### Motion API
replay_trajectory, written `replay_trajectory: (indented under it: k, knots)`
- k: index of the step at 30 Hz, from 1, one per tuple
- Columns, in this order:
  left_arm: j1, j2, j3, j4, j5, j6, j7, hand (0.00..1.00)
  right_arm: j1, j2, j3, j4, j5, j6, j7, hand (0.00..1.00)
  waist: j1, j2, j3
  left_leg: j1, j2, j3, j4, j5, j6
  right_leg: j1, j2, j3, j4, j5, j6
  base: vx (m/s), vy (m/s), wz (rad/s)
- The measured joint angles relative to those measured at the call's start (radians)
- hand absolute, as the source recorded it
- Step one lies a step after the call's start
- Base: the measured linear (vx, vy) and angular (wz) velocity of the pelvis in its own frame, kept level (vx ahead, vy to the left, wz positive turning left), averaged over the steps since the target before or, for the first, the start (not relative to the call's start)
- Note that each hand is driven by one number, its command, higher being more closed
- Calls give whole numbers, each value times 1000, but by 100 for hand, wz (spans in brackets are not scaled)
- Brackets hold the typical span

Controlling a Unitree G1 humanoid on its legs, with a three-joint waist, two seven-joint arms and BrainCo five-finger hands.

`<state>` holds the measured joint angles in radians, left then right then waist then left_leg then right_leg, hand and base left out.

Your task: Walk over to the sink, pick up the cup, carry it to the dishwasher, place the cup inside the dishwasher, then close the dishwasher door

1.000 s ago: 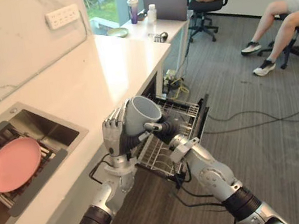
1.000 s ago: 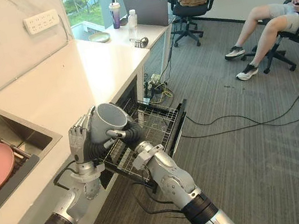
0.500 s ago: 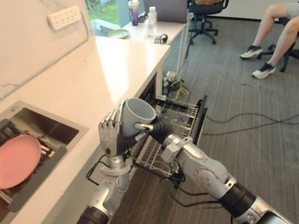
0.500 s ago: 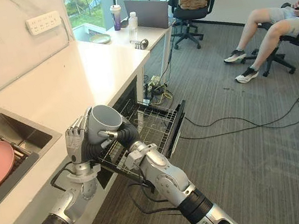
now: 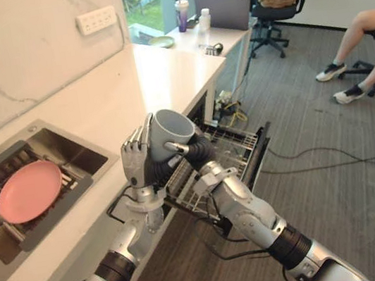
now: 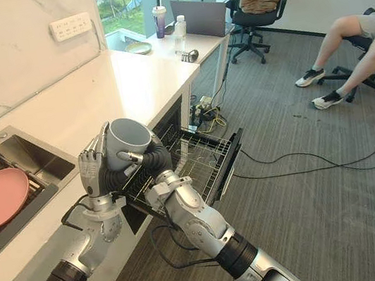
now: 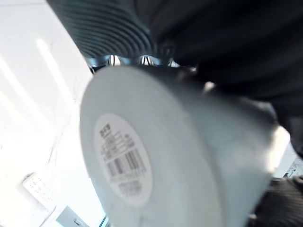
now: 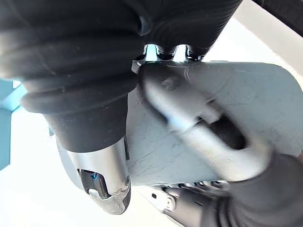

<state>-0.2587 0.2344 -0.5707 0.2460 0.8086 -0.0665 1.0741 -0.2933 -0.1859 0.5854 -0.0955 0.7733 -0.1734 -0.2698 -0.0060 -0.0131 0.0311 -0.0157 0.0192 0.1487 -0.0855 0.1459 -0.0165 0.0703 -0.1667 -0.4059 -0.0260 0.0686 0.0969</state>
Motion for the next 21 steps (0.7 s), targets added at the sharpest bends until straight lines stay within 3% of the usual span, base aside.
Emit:
replay_trajectory:
  k: [3,5,11,14,16,21]
  knots:
    - [0,0,-7,2,-1,-2,9,0,-1,21,0,0,-169,-25,-88,100,2,14,-2,-1,3,-9,0,1,-2,1,5,0,-4,2,-5,-2,-5,-1]
    - [0,0,-13,11,-1,-2,12,0,-1,21,-4,0,-356,-30,-161,100,3,24,-2,-2,7,-9,0,2,-3,1,12,3,-11,5,-9,-8,-25,-6]
    - [4,-10,-78,43,10,-39,18,0,-10,27,-59,8,-389,-65,-243,100,3,30,-1,-2,18,-12,0,5,-7,2,27,6,-19,4,-13,-3,-26,-3]
    - [10,-18,-151,50,51,-61,4,0,-52,38,-103,37,-488,-109,-325,100,-5,34,0,-2,21,-11,0,5,-8,2,30,7,-20,4,-15,0,0,0]
    - [10,-40,-179,47,74,-78,-12,0,-66,56,-146,34,-615,-131,-388,100,-8,35,0,1,25,-11,0,5,-9,4,33,8,-20,2,-17,0,0,0]
    - [14,-53,-133,-51,43,-96,-66,0,-20,54,-259,34,-684,-133,-440,100,-13,39,0,2,23,-10,0,7,-11,3,32,8,-16,-1,-14,0,0,0]
